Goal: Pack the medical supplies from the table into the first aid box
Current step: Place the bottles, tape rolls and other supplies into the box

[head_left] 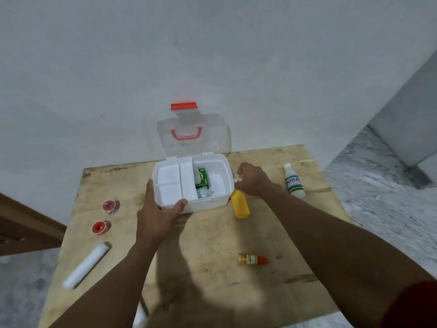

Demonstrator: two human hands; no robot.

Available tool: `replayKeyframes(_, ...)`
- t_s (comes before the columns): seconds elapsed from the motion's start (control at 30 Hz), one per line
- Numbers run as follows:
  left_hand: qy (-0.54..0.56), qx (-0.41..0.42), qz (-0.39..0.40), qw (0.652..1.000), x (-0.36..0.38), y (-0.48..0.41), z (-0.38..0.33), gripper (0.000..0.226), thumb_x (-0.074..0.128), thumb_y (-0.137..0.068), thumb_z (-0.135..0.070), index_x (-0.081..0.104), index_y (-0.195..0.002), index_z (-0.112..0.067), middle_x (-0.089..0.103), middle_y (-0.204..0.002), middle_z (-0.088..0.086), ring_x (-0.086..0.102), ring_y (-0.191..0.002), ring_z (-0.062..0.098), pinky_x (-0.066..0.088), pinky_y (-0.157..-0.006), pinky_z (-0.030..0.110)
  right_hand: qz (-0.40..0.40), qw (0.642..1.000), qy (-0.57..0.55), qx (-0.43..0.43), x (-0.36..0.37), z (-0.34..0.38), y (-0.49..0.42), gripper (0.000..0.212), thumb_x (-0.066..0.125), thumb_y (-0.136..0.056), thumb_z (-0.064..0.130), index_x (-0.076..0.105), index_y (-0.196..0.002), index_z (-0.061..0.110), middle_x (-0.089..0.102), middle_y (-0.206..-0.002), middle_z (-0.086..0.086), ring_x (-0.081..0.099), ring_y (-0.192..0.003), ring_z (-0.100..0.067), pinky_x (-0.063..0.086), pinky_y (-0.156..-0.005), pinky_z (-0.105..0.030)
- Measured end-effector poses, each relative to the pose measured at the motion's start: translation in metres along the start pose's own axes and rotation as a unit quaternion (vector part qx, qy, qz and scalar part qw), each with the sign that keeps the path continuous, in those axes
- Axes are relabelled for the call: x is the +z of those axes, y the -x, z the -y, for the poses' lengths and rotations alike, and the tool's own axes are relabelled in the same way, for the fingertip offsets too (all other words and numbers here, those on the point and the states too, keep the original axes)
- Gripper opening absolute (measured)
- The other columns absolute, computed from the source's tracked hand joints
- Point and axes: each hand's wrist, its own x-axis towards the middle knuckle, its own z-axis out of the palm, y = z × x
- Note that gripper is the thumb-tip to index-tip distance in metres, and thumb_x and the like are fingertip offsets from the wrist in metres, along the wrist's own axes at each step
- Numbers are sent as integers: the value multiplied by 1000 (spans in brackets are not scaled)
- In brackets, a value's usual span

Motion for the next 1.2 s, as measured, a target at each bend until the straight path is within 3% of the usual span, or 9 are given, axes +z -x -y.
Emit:
replayKeyframes(0.2, 5, 0, -2, 1000, 2, 0, 0, 83, 81, -77, -44, 31, -144, -39, 54, -121, -15, 54, -104, 14, 52, -85, 34, 75, 997, 25, -24, 8, -11, -17, 61, 75, -85, 28, 48, -136, 9, 53, -136, -11, 53, -123, -30, 48, -94, -37)
replayKeyframes(0.33, 1, -13, -3, 1000, 2, -1, 2, 88, 81, -74, -49, 29, -145, -43, 58, -124, -14, 58, -107, 16, 53, -89, 38, 132, 989, -51, -34, 9, -13, -23, 79, 79, -80, 27, 42, -148, 13, 53, -140, -11, 61, -102, -27, 51, -57, -27)
replayKeyframes(0.43, -10, -17, -4, 1000, 2, 0, 1, 94, 76, -69, -58, 28, -147, -41, 59, -130, -9, 58, -110, 19, 53, -92, 42, 124, 989, -68, -53, 11, -14, -25, 71, 82, -75, 24, 54, -139, 12, 60, -130, -8, 64, -104, -27, 54, -64, -30)
replayKeyframes(0.5, -16, -19, -3, 1000, 1, 0, 1, 96, 75, -69, -60, 26, -149, -39, 58, -133, -7, 58, -112, 21, 53, -93, 43, 113, 988, -88, -56, 9, -16, -23, 64, 82, -74, 19, 56, -132, 11, 58, -122, -4, 61, -98, -22, 50, -55, -24)
replayKeyframes(0.7, -6, -5, -2, 1000, 2, 1, -1, 89, 76, -69, -57, 30, -144, -43, 58, -125, -13, 58, -108, 18, 54, -87, 38, 66, 988, -124, -70, 0, -27, -11, 43, 79, -72, 12, 58, -108, 19, 59, -100, 1, 59, -95, -23, 53, -77, -34)
replayKeyframes(0.8, 2, -7, 1, 1000, 1, 0, 1, 90, 80, -72, -53, 28, -145, -41, 57, -123, -14, 58, -108, 18, 55, -90, 41, 11, 983, -157, -89, -9, -32, 4, 40, 80, -70, 10, 59, -102, 21, 56, -73, 6, 52, -71, -16, 46, -65, -28)
replayKeyframes(0.9, 13, 10, 7, 1000, 2, 0, 1, 84, 80, -77, -46, 31, -144, -37, 54, -124, -14, 55, -108, 14, 52, -82, 28, -61, 976, -170, -118, -20, -32, 20, 41, 80, -70, 9, 58, -103, 21, 55, -65, 4, 49, -59, -10, 45, -64, -25)
replayKeyframes(1.0, 23, 16, 9, 1000, 2, 1, -2, 81, 80, -78, -39, 32, -143, -32, 52, -124, -13, 53, -108, 13, 47, -75, 19, -121, 965, -189, -138, -33, -24, 30, 43, 82, -71, 13, 58, -105, 24, 63, -74, -3, 54, -62, -11, 50, -70, -28)
replayKeyframes(1.2, 32, 21, 12, 999, -2, 4, -4, 80, 81, -79, -37, 33, -144, -32, 54, -120, -12, 53, -103, 15, 48, -80, 27, -206, 926, -257, -186, -53, 5, 42, 44, 82, -72, 10, 57, -103, 29, 65, -90, 1, 61, -75, -16, 56, -73, -31)
